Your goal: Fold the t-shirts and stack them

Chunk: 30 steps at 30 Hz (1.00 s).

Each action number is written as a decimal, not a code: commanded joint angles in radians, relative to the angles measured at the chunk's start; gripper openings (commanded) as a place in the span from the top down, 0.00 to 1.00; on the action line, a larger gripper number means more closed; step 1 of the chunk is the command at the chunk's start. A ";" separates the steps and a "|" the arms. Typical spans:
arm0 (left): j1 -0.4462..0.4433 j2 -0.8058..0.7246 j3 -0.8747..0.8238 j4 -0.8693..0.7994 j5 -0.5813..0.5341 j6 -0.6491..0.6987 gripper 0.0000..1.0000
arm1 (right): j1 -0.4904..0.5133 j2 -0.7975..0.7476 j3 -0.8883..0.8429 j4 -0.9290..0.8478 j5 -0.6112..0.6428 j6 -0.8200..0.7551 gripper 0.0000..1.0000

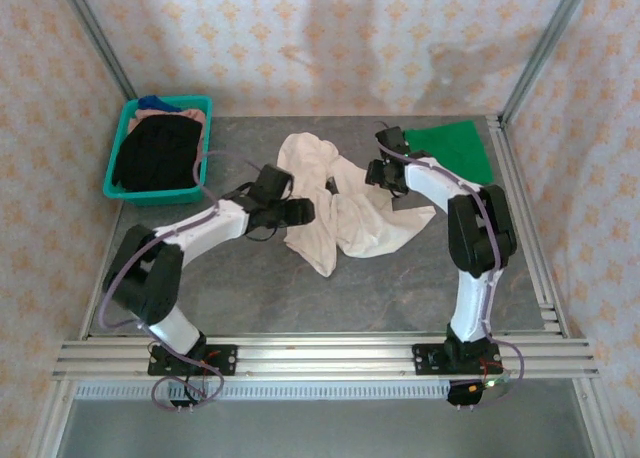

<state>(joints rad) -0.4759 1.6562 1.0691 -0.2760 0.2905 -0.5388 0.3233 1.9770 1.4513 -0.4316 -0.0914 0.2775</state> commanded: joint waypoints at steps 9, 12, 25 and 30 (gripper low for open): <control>0.003 0.277 0.222 -0.095 0.030 0.055 0.84 | -0.027 0.049 0.037 -0.026 -0.038 0.026 0.78; 0.027 0.186 0.200 -0.105 0.020 0.059 1.00 | -0.028 -0.016 0.026 -0.061 0.008 0.013 0.93; 0.222 -0.249 0.121 -0.187 -0.040 0.096 1.00 | -0.012 -0.457 -0.132 -0.154 0.136 -0.083 0.78; 0.128 -0.106 0.131 -0.199 0.015 0.140 0.61 | -0.037 -0.398 -0.161 -0.327 0.361 -0.047 0.47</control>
<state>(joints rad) -0.2783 1.4342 1.2274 -0.4160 0.2874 -0.4442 0.2993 1.5196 1.3468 -0.5995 0.0910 0.2245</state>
